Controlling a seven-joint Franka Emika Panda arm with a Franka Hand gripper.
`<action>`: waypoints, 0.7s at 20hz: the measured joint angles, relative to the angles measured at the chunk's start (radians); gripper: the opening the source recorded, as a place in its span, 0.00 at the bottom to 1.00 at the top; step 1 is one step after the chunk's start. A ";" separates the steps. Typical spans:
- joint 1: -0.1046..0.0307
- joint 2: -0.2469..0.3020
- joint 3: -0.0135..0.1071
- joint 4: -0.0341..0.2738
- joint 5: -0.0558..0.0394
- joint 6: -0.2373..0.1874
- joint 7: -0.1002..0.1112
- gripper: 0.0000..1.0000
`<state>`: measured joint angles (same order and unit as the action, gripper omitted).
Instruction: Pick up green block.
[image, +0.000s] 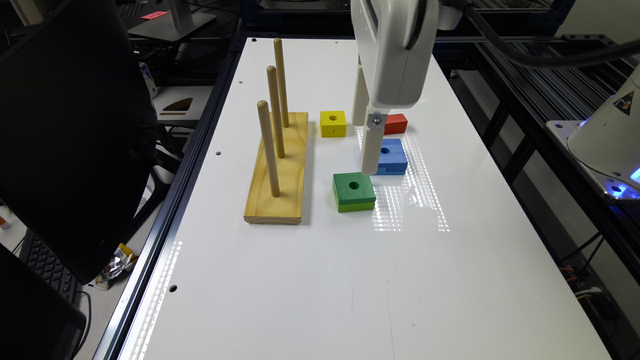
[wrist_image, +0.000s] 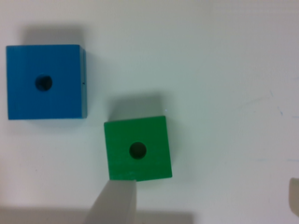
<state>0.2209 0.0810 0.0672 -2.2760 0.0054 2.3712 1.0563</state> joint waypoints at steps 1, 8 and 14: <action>0.000 0.000 0.000 0.000 0.0000 0.000 0.000 1.00; -0.003 0.000 0.000 -0.002 0.0000 0.000 0.000 1.00; -0.008 0.000 0.000 -0.002 0.0000 0.000 0.000 1.00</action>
<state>0.2124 0.0810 0.0668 -2.2778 0.0054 2.3710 1.0563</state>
